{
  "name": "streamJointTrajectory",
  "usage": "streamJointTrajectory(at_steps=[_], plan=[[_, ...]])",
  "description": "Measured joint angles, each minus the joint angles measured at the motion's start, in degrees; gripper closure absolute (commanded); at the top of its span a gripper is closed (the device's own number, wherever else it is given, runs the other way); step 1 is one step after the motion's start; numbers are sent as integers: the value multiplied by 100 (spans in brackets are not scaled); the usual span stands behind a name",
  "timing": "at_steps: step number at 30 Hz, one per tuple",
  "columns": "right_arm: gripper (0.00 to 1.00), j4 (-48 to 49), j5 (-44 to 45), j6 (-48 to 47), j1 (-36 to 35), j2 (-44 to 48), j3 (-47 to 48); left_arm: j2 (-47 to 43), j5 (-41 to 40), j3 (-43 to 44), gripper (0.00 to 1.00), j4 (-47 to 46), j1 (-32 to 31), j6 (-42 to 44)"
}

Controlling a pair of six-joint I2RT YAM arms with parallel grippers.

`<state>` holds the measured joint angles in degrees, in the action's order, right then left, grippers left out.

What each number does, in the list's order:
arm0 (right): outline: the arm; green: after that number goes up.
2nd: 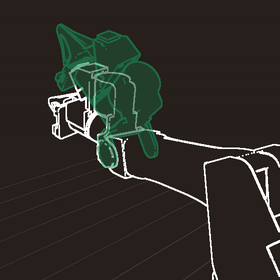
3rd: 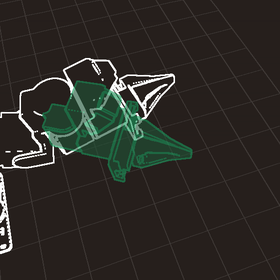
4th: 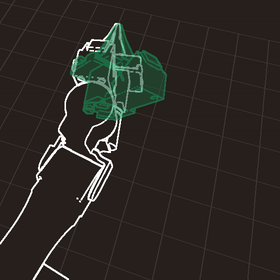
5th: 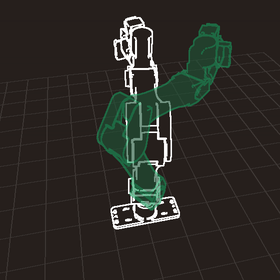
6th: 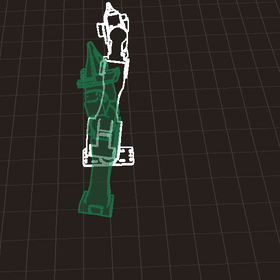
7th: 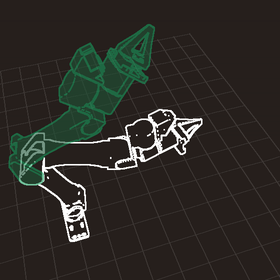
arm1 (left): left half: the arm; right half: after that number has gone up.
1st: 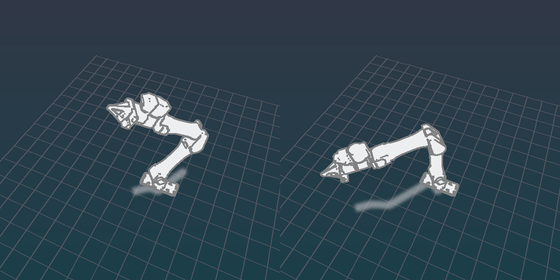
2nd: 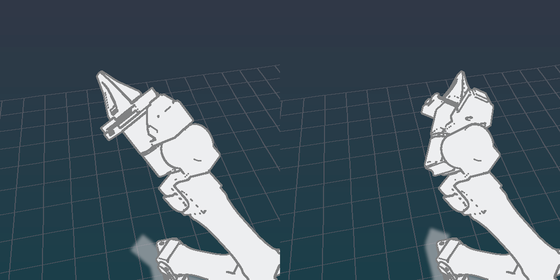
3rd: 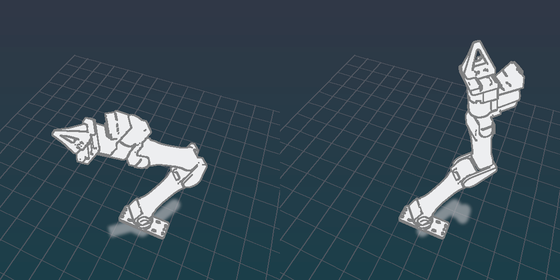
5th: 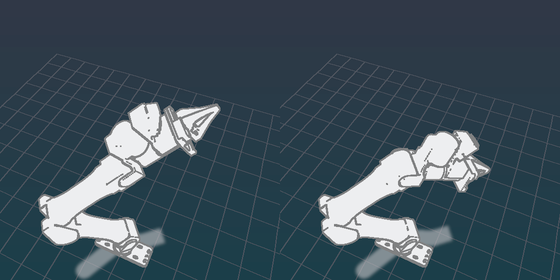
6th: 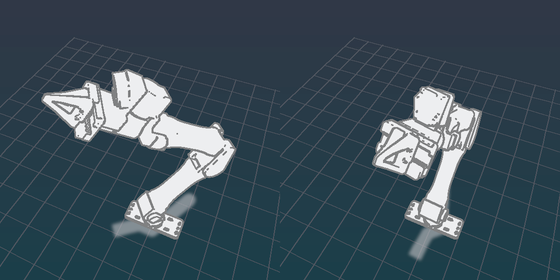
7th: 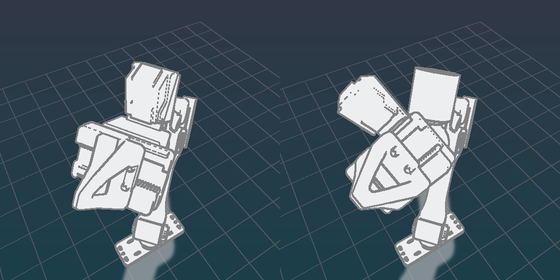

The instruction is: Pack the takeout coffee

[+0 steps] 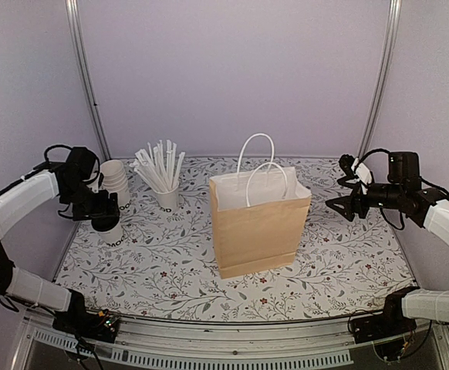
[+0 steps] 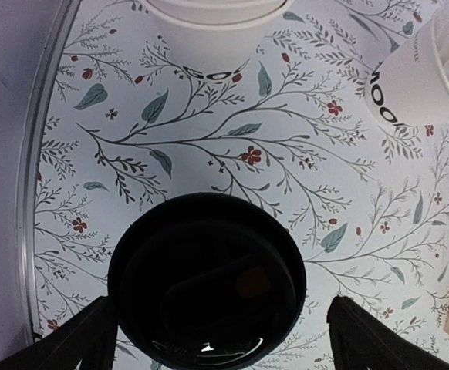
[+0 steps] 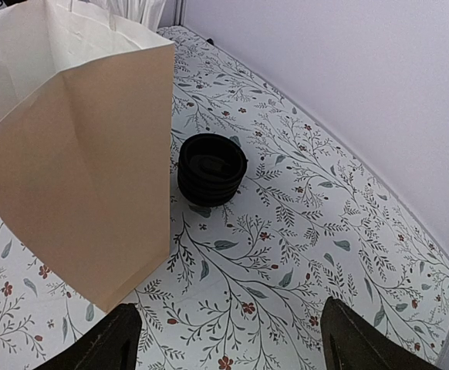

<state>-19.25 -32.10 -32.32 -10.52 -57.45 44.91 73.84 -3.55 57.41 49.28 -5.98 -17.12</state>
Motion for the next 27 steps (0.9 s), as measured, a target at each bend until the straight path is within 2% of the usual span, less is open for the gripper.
streamJointTrajectory(at_steps=[2,10,25,27], plan=[[17,0,0,-7,0,0,0,72,15,0,1,2,0,26],[17,0,-4,-15,0,-17,0,188,-13,35,1,90,0,129],[18,-7,-46,-140,4,-168,-26,319,-37,94,33,101,-7,229],[18,-7,-63,-146,4,-181,-28,317,-20,101,35,105,-44,225]])
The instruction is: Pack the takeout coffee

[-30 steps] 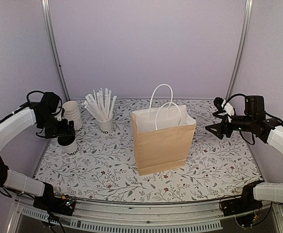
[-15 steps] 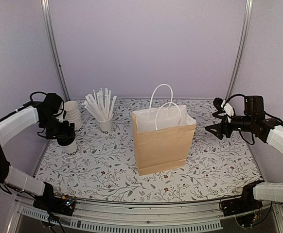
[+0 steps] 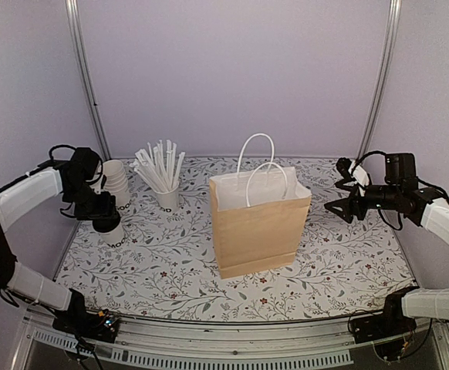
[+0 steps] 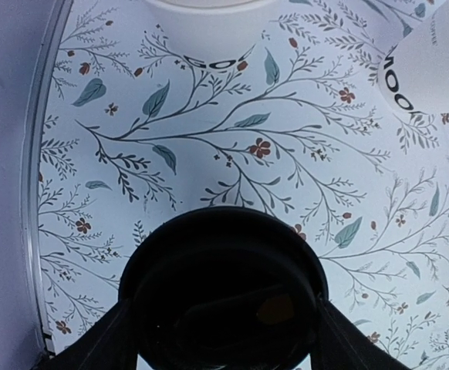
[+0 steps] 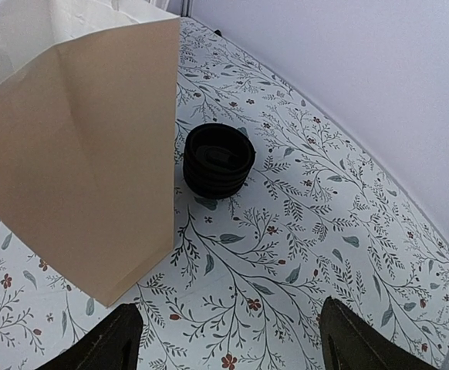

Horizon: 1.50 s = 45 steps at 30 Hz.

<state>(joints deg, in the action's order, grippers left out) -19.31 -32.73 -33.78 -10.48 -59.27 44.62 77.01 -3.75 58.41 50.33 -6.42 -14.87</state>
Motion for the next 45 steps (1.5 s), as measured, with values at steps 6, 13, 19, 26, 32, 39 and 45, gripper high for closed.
streamJointTrajectory(at_steps=[6,13,19,26,32,39,45], plan=[[18,-9,-35,-11,0,-15,-4,-28,9,245,36,297,-697,-195],[18,-24,-42,-11,0,-57,-4,-109,-168,1303,37,734,-2946,-951],[18,-24,-42,-9,0,-79,-4,59,-361,1974,39,1349,-4529,-1628],[18,-31,-42,-7,0,-125,-4,442,-452,2422,39,1864,-5886,-2323],[18,-20,31,13,-2,-138,-4,1725,-284,4282,36,1930,-7246,-2308],[18,136,723,190,2,-254,-4,4264,52,7104,33,1794,-7648,-1338],[18,315,1364,343,35,-308,-4,5705,114,8192,34,1825,-7444,-820]])
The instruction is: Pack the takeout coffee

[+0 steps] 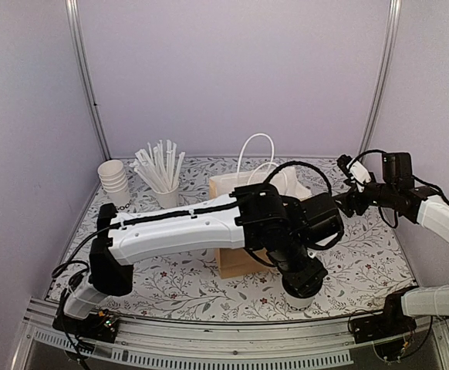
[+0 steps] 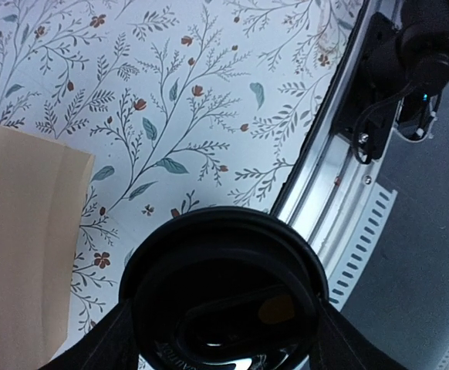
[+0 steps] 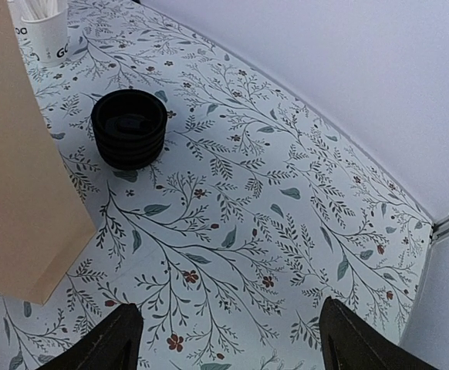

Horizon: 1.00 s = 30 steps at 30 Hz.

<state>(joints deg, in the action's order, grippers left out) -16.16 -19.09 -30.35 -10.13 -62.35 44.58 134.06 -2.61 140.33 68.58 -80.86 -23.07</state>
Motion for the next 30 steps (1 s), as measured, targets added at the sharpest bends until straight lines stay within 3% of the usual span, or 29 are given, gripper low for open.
streamJointTrajectory(at_steps=[6,7,9,17,21,25,30], plan=[[18,114,372,83,46,-94,0,138,201,-111,26,-160,302,236],[18,122,389,85,46,-101,0,138,210,-111,22,-210,330,262],[18,125,402,87,46,-107,0,144,219,-111,2,-258,367,317],[17,125,404,87,46,-162,0,219,173,-116,0,-332,337,544],[13,125,404,87,46,-162,0,94,131,-149,0,-439,236,767],[1,-15,332,140,46,-101,37,-852,-46,-984,1,-942,-162,1401],[3,-901,-404,-35,52,203,695,-3029,-120,-2682,0,-1904,-785,1912]])
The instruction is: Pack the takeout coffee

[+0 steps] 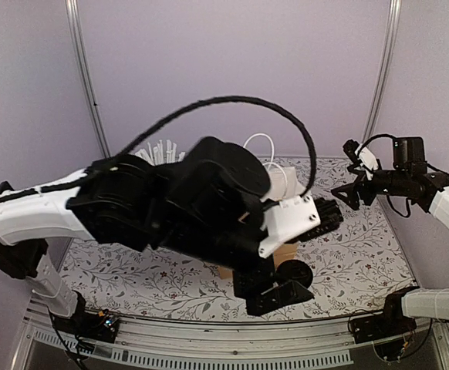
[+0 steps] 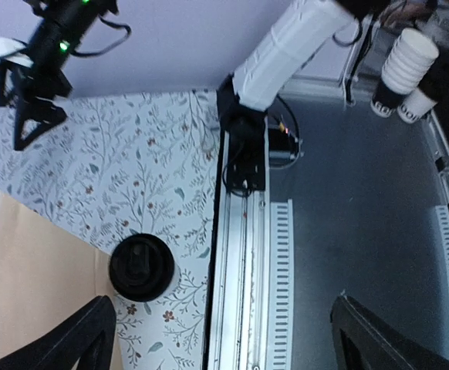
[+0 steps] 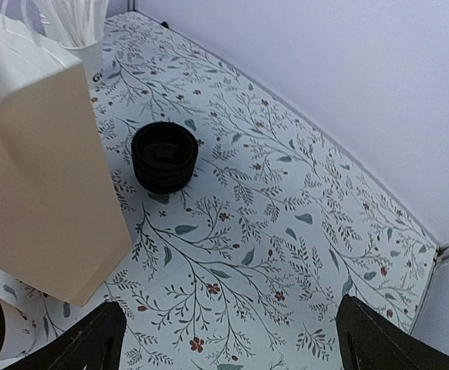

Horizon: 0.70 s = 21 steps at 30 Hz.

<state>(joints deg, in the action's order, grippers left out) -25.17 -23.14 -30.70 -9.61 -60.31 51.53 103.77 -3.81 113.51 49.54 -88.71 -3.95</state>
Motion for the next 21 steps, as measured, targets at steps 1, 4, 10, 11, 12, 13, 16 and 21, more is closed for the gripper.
streamJointTrajectory(at_steps=[1,4,10,11,12,13,16,21], plan=[[5,-203,-190,-94,0,57,188,-328,-31,-201,0,-168,-31,39],[9,-914,-826,-498,-7,188,761,-1403,-356,-949,0,-839,85,96],[14,-2643,-1757,-1821,-118,400,1220,-2723,-1093,-2492,2,-1956,1060,-118],[15,-2894,-1821,-2002,-181,402,1261,-2859,-1154,-2728,3,-2116,1440,-256],[15,-3126,-1886,-2188,-260,393,1296,-2931,-1215,-2881,4,-2216,1770,-387],[17,-3344,-1939,-2352,-367,352,1335,-2981,-1235,-3029,5,-2347,2138,-525],[21,-3908,-2068,-2726,-739,74,1478,-2964,-1213,-3287,6,-2592,3073,-898],[27,-4411,-2323,-2979,-1126,-638,1650,-2350,-1147,-2809,6,-2433,3683,-1062]])
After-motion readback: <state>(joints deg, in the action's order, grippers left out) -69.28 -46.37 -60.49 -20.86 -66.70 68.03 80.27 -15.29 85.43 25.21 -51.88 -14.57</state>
